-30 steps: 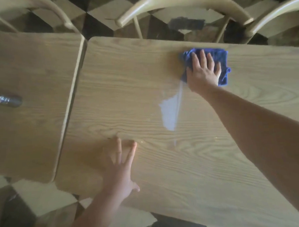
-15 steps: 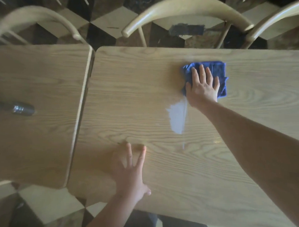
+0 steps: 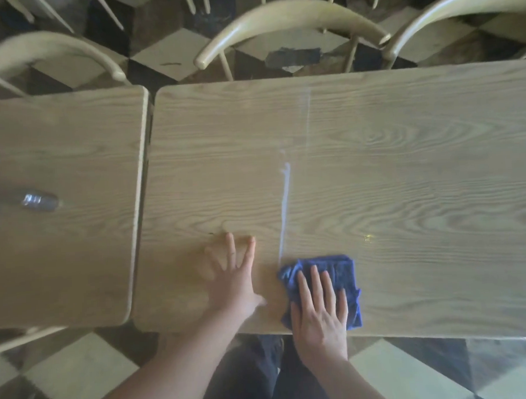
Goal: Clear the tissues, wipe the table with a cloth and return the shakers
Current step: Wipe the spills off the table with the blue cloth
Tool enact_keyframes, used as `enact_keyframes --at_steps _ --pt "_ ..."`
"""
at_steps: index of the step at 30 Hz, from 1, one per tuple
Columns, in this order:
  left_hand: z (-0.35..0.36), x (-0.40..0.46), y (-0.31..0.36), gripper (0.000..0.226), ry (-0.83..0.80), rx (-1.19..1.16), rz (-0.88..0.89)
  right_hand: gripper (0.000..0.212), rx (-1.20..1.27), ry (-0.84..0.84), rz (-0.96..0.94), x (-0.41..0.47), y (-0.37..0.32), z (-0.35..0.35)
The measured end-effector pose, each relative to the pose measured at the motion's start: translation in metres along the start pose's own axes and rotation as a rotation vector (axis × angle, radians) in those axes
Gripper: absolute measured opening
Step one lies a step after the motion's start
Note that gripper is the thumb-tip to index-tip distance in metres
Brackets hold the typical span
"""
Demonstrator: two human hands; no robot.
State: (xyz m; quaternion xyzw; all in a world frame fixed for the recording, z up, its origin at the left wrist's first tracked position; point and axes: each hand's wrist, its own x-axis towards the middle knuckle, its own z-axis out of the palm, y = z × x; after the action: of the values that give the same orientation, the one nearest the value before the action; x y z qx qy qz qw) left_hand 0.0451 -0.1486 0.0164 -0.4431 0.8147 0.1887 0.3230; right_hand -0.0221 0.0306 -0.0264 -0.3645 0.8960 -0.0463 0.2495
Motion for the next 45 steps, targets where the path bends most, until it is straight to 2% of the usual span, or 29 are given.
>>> enact_keyframes --at_steps 4,8,10,15,20,23,26,28,32,34,37,39,42,45 --pt "0.0 0.0 -0.022 0.138 -0.005 0.005 0.042 0.058 -0.021 -0.022 0.024 -0.005 0.001 0.002" --pt "-0.003 -0.002 -0.049 0.143 -0.016 -0.152 -0.141 0.057 -0.029 0.014 0.041 0.005 0.004 -0.001" --pt "-0.003 0.0 -0.055 0.145 -0.016 -0.138 -0.153 0.057 -0.027 0.063 0.058 0.027 0.006 -0.008" --pt "-0.003 0.006 -0.054 0.148 -0.018 -0.106 -0.175 0.059 0.0 0.195 0.11 0.138 0.005 -0.05" --pt "-0.005 0.008 -0.056 0.147 -0.019 -0.091 -0.179 0.058 0.056 0.291 0.116 0.297 0.001 -0.115" --pt "-0.006 0.008 -0.056 0.149 -0.032 -0.064 -0.169 0.06 0.078 0.282 0.164 0.379 -0.01 -0.155" --pt "-0.005 0.01 -0.056 0.15 -0.038 -0.07 -0.161 0.065 0.097 0.256 0.24 0.418 -0.055 -0.158" --pt "-0.004 0.009 -0.057 0.151 -0.041 -0.077 -0.159 0.067 0.077 0.229 0.148 0.413 -0.104 -0.141" --pt "-0.005 0.011 -0.058 0.15 -0.024 -0.091 -0.151 0.079 -0.046 0.09 -0.234 0.361 -0.208 -0.087" --pt "-0.008 0.01 -0.057 0.15 -0.031 -0.096 -0.157 0.073 -0.127 0.002 -0.435 0.318 -0.242 -0.058" --pt "-0.011 0.007 -0.055 0.15 -0.029 -0.073 -0.165 0.061 -0.227 -0.1 -0.74 0.262 -0.251 -0.031" --pt "-0.012 0.006 -0.054 0.15 -0.026 -0.074 -0.168 0.059 -0.25 -0.128 -0.856 0.253 -0.23 -0.032" --pt "-0.011 0.006 -0.056 0.152 -0.025 -0.088 -0.17 0.057 -0.209 -0.034 -0.811 0.275 -0.178 -0.051" --pt "-0.01 0.007 -0.056 0.152 -0.028 -0.107 -0.173 0.057 -0.163 0.092 -0.546 0.302 -0.099 -0.085"
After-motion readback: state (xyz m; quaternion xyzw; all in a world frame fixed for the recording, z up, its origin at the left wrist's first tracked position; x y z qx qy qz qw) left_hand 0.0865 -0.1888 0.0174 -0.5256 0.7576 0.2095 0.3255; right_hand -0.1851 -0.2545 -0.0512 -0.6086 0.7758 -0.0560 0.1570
